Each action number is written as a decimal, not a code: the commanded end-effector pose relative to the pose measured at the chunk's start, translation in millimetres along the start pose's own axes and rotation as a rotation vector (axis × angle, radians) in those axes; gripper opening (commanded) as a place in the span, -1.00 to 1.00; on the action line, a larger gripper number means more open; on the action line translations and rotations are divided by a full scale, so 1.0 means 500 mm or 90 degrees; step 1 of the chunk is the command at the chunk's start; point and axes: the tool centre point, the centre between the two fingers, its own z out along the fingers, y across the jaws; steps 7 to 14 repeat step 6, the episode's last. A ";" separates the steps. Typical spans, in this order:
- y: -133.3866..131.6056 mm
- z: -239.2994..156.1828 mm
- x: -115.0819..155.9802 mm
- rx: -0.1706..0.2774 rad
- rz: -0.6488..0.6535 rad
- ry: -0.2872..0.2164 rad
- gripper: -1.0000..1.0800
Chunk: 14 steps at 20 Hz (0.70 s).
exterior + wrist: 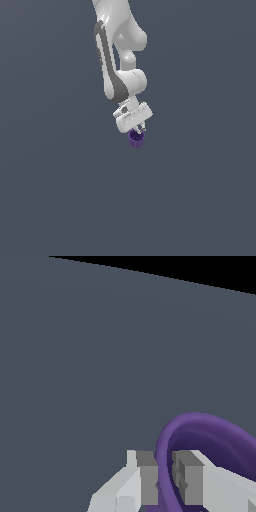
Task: Pick up the object and move it to a goal position.
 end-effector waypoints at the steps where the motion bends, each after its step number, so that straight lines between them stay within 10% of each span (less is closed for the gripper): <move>1: -0.013 -0.002 0.008 -0.001 0.000 0.001 -1.00; 14: -0.023 -0.003 0.014 -0.001 0.000 0.001 -1.00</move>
